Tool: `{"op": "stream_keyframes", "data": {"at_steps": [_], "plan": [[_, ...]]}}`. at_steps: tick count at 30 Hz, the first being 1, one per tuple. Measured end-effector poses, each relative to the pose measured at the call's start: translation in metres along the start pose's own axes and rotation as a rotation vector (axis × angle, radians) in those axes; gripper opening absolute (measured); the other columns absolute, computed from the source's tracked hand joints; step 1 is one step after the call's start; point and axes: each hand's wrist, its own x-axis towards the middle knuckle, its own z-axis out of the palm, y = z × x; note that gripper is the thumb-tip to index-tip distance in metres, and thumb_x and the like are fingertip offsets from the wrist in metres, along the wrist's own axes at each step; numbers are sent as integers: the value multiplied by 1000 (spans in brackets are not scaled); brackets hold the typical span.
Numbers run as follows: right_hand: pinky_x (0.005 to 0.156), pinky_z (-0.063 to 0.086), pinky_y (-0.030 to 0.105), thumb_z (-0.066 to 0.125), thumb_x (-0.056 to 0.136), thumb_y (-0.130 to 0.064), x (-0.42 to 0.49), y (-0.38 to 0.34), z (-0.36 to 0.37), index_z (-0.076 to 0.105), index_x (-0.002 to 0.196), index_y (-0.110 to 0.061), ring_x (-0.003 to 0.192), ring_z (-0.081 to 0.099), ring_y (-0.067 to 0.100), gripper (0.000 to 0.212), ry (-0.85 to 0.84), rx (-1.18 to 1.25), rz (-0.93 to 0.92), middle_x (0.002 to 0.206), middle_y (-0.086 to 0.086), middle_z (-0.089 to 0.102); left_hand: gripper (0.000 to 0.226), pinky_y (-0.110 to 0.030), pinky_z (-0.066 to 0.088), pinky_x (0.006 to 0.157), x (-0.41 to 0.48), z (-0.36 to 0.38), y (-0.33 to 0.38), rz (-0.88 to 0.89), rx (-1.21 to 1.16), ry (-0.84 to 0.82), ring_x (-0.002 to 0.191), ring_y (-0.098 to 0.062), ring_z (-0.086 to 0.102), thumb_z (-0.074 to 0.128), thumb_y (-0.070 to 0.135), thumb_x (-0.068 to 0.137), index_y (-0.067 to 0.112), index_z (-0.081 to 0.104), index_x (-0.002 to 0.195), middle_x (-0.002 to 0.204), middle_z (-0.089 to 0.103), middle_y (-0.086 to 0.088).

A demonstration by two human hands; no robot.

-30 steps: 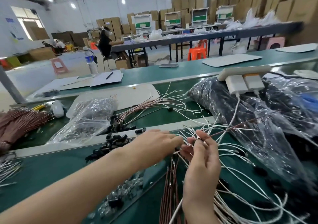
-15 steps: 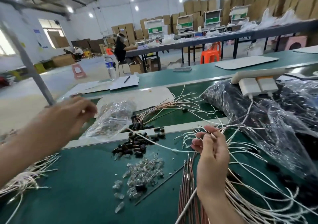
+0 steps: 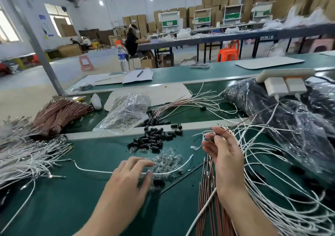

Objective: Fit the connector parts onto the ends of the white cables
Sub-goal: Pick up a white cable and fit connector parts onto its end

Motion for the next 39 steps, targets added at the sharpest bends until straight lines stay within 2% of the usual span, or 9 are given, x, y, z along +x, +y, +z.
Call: {"op": "stream_keyframes", "data": {"at_steps": [4, 8, 11, 13, 16, 18, 23, 28, 39], "plan": [[78, 59, 23, 50, 103, -9, 3, 3, -3, 72, 104, -20, 87, 70, 16, 25, 14, 18, 41, 94, 3, 74, 16, -30, 50, 80, 10, 26, 32, 89, 62, 6, 93, -11, 61, 74, 33, 86, 29, 70, 101, 101, 64, 14], [77, 57, 22, 52, 101, -6, 6, 4, -3, 74, 105, -17, 85, 70, 14, 25, -1, 64, 91, 93, 1, 73, 17, -31, 51, 72, 11, 39, 30, 91, 104, 41, 82, -15, 63, 84, 25, 78, 27, 71, 89, 91, 62, 11], [79, 56, 26, 53, 101, -8, 5, 2, -2, 72, 109, -12, 84, 69, 14, 22, -43, 158, 156, 89, 0, 72, 15, -26, 46, 76, 9, 40, 26, 60, 24, 126, 83, -9, 59, 79, 21, 81, 27, 68, 90, 92, 62, 14], [80, 55, 27, 53, 101, -10, 4, 0, -1, 71, 113, -10, 84, 70, 15, 22, -68, 226, 205, 89, 2, 72, 17, -22, 45, 77, 8, 38, 24, -1, -145, 163, 83, -3, 56, 74, 19, 86, 31, 65, 94, 92, 62, 22], [77, 59, 26, 51, 101, -9, 3, -3, -1, 71, 114, -8, 83, 71, 16, 23, -104, 291, 272, 90, 5, 72, 8, -27, 52, 75, 7, 33, 23, -20, -349, 131, 86, -8, 62, 59, 36, 93, 43, 60, 97, 94, 62, 26], [76, 61, 27, 51, 101, -8, 2, -3, 0, 72, 113, -7, 81, 72, 18, 24, -126, 312, 313, 91, 8, 72, 8, -27, 52, 74, 7, 31, 23, 37, -346, 113, 87, -10, 62, 52, 44, 93, 44, 59, 97, 96, 61, 26], [70, 61, 28, 52, 100, -8, 1, -1, 3, 72, 116, -4, 79, 72, 18, 26, -186, 291, 377, 100, 14, 73, 11, -32, 53, 73, 11, 25, 18, 82, -336, 124, 89, -10, 61, 50, 46, 98, 43, 59, 103, 98, 59, 25], [69, 60, 28, 50, 101, -5, 0, -1, 4, 73, 114, -4, 82, 72, 21, 27, -218, 291, 409, 108, 17, 75, 10, -35, 53, 72, 9, 23, 14, 51, -349, 123, 89, -10, 60, 55, 39, 98, 43, 62, 103, 98, 59, 25], [69, 60, 29, 50, 100, -6, -1, 0, 4, 74, 113, -7, 85, 74, 21, 27, -236, 296, 421, 112, 17, 74, 17, -33, 52, 74, 9, 23, 14, 40, -317, 100, 89, -9, 59, 51, 44, 95, 39, 66, 101, 98, 59, 25]]}}
